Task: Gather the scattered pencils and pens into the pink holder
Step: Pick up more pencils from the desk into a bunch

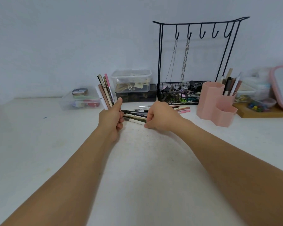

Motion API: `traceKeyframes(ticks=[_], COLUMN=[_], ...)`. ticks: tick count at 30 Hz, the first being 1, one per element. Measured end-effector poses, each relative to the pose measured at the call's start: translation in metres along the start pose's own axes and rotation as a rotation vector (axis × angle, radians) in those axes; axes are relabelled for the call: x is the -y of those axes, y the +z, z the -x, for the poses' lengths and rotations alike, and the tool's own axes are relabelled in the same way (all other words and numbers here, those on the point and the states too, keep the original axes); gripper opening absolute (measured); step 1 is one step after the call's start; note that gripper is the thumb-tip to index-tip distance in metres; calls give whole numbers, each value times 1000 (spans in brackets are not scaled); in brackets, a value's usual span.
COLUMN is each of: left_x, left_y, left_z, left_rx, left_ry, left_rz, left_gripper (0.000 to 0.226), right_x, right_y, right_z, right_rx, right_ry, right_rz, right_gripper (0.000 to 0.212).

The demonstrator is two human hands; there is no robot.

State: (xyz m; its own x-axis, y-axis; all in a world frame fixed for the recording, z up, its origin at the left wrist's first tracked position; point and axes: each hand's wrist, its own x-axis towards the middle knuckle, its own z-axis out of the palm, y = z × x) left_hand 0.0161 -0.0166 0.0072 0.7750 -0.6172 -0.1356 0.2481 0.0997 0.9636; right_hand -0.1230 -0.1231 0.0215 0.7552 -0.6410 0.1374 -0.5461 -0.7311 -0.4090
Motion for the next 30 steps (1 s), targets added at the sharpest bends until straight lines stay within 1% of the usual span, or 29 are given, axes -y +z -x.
traceKeyframes(ticks=[4, 6, 8, 10, 13, 15, 17, 19, 20, 23, 25, 27, 30], left_x=[0, -1, -1, -1, 1, 3, 5, 5, 5, 5, 5, 5, 6], left_y=[1, 1, 2, 3, 7, 9, 11, 12, 12, 11, 12, 12, 12], left_z=[1, 2, 4, 6, 10, 12, 13, 15, 16, 18, 18, 17, 17], left_rx=[-6, -7, 12, 54, 154, 227, 281, 312, 323, 335, 332, 340, 343], left_ry=[-4, -10, -22, -33, -30, -32, -54, -72, -79, -81, -64, -40, -27], left_rz=[-6, -19, -25, -45, -95, -78, -35, -4, 3, 1, -25, -52, -72], left_gripper=[38, 41, 40, 37, 31, 26, 26, 31, 36, 55, 62, 63, 60], right_x=[1, -1, -4, -6, -6, -2, 4, 11, 14, 20, 22, 23, 24], right_y=[-1, -9, -20, -31, -39, -39, -35, -28, -25, -17, -14, -12, -11], right_z=[-1, 0, 1, 3, 5, 5, 7, 8, 9, 8, 9, 9, 9], right_rx=[44, 83, 107, 119, 106, 118, 134, 142, 141, 150, 164, 165, 145], right_ry=[-2, 5, 33, 72, 85, 70, 40, 15, 11, 3, -3, -9, -24], right_rz=[10, -58, -217, -439, -716, -828, -858, -875, -892, -897, -879, -865, -839], right_gripper=[14, 16, 22, 25, 17, 13, 13, 20, 21, 17, 22, 21, 15])
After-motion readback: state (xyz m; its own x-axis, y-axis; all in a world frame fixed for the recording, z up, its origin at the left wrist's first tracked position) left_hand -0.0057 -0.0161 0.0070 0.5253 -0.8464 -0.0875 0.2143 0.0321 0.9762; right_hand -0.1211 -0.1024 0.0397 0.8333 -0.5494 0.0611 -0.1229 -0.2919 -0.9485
